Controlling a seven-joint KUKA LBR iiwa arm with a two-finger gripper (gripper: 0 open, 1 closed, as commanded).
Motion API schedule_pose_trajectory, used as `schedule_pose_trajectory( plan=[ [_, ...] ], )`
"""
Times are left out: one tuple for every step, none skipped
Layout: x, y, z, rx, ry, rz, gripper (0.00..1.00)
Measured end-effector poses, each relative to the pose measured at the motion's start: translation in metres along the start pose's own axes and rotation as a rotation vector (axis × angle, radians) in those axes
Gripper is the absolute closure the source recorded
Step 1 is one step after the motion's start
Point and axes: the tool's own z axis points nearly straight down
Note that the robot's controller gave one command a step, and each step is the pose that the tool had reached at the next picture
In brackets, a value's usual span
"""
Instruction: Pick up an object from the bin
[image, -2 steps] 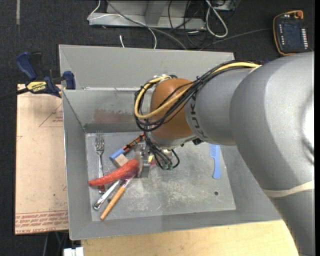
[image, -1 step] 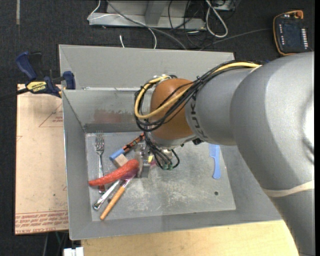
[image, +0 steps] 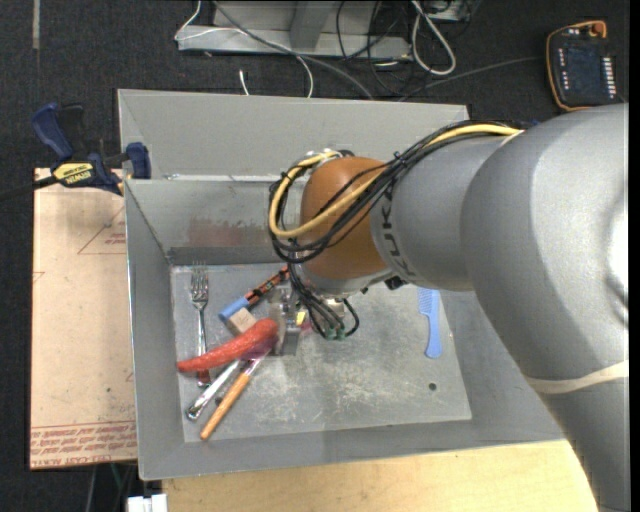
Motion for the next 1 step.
schedule_pose_trajectory(
  plan=[
    [0.0000,0.0000,0.0000,0.000,0.000,0.000,1.00]
  ],
)
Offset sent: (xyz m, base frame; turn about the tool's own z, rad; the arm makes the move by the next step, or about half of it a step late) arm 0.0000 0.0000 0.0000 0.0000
